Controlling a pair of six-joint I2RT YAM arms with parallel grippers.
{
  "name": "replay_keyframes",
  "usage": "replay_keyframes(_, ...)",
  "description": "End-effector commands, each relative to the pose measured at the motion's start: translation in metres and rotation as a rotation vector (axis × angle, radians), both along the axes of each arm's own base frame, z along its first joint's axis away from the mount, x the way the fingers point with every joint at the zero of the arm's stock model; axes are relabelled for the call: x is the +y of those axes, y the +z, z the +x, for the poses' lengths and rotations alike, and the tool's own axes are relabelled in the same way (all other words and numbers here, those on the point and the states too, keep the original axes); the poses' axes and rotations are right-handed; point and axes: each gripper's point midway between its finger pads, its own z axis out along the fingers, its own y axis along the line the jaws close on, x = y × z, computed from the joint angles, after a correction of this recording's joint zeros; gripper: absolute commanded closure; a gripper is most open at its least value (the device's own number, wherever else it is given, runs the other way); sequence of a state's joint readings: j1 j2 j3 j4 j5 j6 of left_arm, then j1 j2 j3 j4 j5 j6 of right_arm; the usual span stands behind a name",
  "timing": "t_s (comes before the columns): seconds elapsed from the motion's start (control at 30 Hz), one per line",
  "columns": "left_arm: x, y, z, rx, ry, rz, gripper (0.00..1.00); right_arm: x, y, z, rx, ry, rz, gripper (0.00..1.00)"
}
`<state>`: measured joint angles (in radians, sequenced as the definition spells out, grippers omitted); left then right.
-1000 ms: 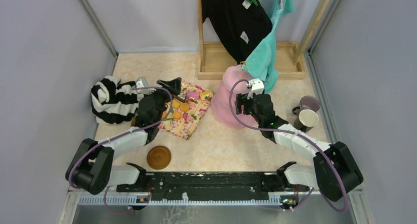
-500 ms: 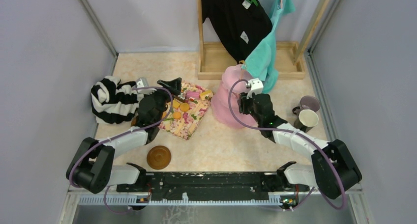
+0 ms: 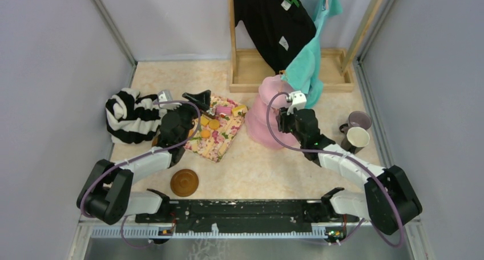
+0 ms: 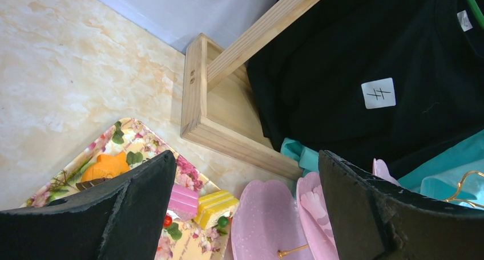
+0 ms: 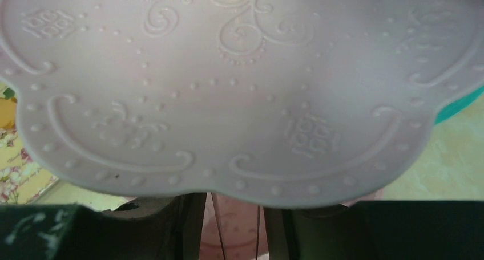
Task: Serve the afternoon tea
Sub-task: Pick up the clamp from the desert table.
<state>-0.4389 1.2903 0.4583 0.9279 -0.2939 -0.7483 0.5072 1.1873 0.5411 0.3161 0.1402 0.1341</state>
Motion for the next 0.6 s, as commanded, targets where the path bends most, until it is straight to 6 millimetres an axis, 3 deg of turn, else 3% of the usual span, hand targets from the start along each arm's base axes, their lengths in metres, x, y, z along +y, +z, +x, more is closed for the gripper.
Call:
replay_keyframes(0.0,-0.004,0.015,-0.002,-0.046,-0.016,-0.027,0.01,-0.001,0.028,0.002,-0.060,-0.006,0.048,0.63)
replay_keyframes(0.57,-0.004,0.020,-0.005,-0.050,-0.023,-0.033,0.01,-0.008,0.032,-0.010,-0.035,-0.023,0.056,0.70)
